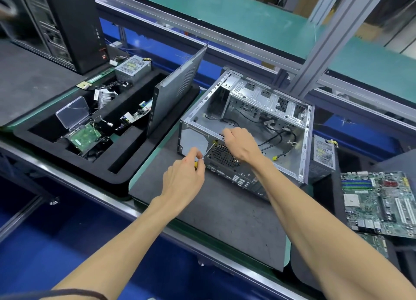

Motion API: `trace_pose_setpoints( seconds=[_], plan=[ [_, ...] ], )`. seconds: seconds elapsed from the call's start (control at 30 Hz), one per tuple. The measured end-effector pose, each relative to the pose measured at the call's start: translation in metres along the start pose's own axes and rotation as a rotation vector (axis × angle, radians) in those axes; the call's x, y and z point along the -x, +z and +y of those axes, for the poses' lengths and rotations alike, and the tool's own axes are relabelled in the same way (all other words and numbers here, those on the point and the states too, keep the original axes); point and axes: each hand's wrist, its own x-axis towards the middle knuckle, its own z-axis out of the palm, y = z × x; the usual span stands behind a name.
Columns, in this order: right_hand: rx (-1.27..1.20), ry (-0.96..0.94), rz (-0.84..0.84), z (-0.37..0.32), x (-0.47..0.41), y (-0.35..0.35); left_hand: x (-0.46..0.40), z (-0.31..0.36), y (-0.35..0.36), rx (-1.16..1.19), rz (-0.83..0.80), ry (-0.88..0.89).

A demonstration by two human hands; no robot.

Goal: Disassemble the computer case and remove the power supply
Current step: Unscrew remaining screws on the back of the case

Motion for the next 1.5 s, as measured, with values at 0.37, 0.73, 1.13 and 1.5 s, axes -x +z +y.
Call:
trace_pose_setpoints(
  seconds=[0.37, 0.73, 1.13, 1.5],
  plan=[
    [-0.01, -0.011, 0.003, 0.001, 0.0, 0.001, 0.002, 0.0, 0.0, -0.03, 0.034, 0.024],
    [-0.017, -0.005, 0.013, 0.002, -0.001, 0.001, 0.002, -0.001, 0.001, -0.032, 0.048, 0.047],
    [-0.001, -0.021, 0.012, 0.001, 0.0, 0.002, -0.013, 0.009, 0.001, 0.841, -0.25, -0.486],
    [-0.006, -0.032, 0.017, 0.002, 0.001, 0.003, -0.004, 0.003, 0.0, 0.212, -0.043, -0.158]
  ],
)
